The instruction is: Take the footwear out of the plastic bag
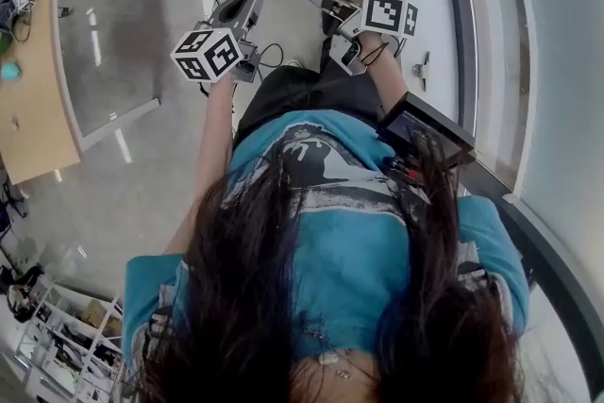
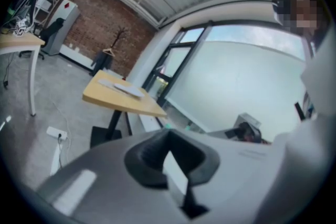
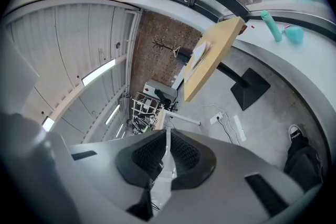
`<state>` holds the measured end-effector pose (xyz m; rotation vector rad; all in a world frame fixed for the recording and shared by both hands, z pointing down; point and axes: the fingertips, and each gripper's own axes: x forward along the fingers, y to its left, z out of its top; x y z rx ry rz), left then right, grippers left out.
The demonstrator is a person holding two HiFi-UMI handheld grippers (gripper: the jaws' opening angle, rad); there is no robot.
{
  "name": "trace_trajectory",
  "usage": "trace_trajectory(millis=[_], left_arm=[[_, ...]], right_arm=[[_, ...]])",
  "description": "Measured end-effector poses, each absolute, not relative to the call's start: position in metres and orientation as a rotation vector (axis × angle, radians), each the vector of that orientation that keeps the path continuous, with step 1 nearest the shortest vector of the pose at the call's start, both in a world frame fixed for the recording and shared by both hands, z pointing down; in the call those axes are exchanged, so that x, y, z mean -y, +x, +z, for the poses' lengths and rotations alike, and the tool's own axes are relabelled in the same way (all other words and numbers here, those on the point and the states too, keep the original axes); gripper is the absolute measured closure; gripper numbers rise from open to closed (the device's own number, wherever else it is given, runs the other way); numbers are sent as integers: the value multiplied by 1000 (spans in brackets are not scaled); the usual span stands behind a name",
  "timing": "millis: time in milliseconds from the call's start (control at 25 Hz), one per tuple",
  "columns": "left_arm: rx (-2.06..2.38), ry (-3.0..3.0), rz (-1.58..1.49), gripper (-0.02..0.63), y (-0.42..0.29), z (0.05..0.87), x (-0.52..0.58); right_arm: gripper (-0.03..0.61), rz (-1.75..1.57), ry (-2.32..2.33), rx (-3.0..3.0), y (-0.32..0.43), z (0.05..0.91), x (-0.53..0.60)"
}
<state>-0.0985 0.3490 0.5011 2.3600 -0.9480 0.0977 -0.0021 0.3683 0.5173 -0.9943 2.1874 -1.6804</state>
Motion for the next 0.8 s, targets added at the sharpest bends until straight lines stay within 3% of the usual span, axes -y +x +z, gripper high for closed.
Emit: trace_trajectory(millis=[800], left_arm=[[905,2357,98,615,-111,504,-377]], right_arm=[[543,-1660,-1025,-2231,-21,514,-394]])
